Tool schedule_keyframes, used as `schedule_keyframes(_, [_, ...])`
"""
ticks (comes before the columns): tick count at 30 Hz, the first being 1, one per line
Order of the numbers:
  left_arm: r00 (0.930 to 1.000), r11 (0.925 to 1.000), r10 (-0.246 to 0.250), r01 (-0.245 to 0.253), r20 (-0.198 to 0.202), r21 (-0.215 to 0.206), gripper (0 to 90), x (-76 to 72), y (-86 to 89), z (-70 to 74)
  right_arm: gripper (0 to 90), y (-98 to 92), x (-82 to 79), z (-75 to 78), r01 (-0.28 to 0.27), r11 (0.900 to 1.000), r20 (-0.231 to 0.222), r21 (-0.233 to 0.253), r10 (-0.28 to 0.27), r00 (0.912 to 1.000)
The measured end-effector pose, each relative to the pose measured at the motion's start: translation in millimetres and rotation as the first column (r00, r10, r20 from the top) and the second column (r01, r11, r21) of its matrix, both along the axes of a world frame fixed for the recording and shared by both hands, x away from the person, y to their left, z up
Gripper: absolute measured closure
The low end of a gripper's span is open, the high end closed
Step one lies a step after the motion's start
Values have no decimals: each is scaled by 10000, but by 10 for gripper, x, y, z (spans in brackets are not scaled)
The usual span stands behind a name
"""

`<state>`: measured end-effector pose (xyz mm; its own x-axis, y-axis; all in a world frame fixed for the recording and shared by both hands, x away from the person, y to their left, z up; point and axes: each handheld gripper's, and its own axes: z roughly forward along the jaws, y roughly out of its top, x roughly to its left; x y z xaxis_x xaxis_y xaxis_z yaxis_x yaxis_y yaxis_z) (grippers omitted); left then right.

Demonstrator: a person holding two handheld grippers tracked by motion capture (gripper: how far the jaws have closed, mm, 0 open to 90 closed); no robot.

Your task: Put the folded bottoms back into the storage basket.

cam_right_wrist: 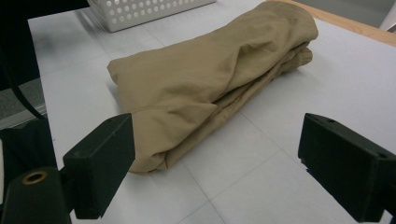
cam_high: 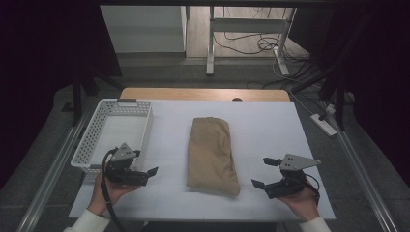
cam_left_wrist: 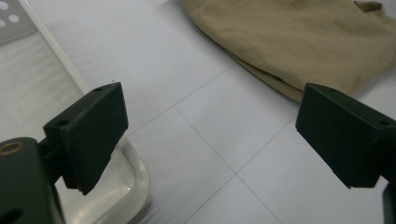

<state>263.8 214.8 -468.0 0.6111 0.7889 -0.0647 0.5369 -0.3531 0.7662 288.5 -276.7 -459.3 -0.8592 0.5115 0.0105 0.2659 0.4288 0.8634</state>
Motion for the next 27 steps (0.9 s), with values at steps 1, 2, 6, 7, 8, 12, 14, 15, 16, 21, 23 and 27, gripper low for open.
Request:
schedule_keyframes(1, [10000,10000,19,-19,-4,19,92,0,0,-3,106,14,-3,3,4,10000,48,-29,-4,10000])
schedule_keyframes(2, [10000,10000,37,-37,-25,69,92,2,1,-7,107,28,-6,7,-21,10000,70,-77,22,10000])
schedule_keyframes(6, [10000,9999,49,-49,-69,102,91,9,9,-21,109,85,-1,18,-215,9997,44,-67,215,9998])
schedule_keyframes(7, [10000,9999,49,-49,-69,102,91,9,9,-21,110,102,-1,19,-236,9997,59,-112,237,9997])
schedule_keyframes(8, [10000,9999,66,-65,-47,119,91,10,8,-16,110,120,-2,19,-276,9995,60,-141,277,9996])
schedule_keyframes(12, [10000,9999,62,-62,-36,102,92,13,2,-12,110,183,-21,32,-476,9987,100,-183,478,9988])
schedule_keyframes(14, [10000,9999,55,-54,-78,128,92,12,0,-16,110,213,-24,40,-578,9982,105,-141,580,9983])
schedule_keyframes(15, [9999,9999,58,-57,-106,120,92,12,-1,-21,110,228,-20,44,-636,9979,108,-141,638,9979])
schedule_keyframes(16, [9999,9999,64,-63,-137,79,92,13,-1,-28,110,246,-15,48,-639,9979,112,-127,640,9979])
schedule_keyframes(21, [9998,9999,3,0,-200,171,92,6,-12,-39,110,325,9,49,-796,9967,63,-149,797,9968])
schedule_keyframes(23, [9998,9999,1,2,-195,165,93,8,-14,-34,110,380,19,34,-925,9955,-35,-202,924,9957])
schedule_keyframes(27, [9998,9999,21,-17,-216,165,93,11,-11,-36,111,464,11,41,-1213,9926,-230,0,1213,9924])
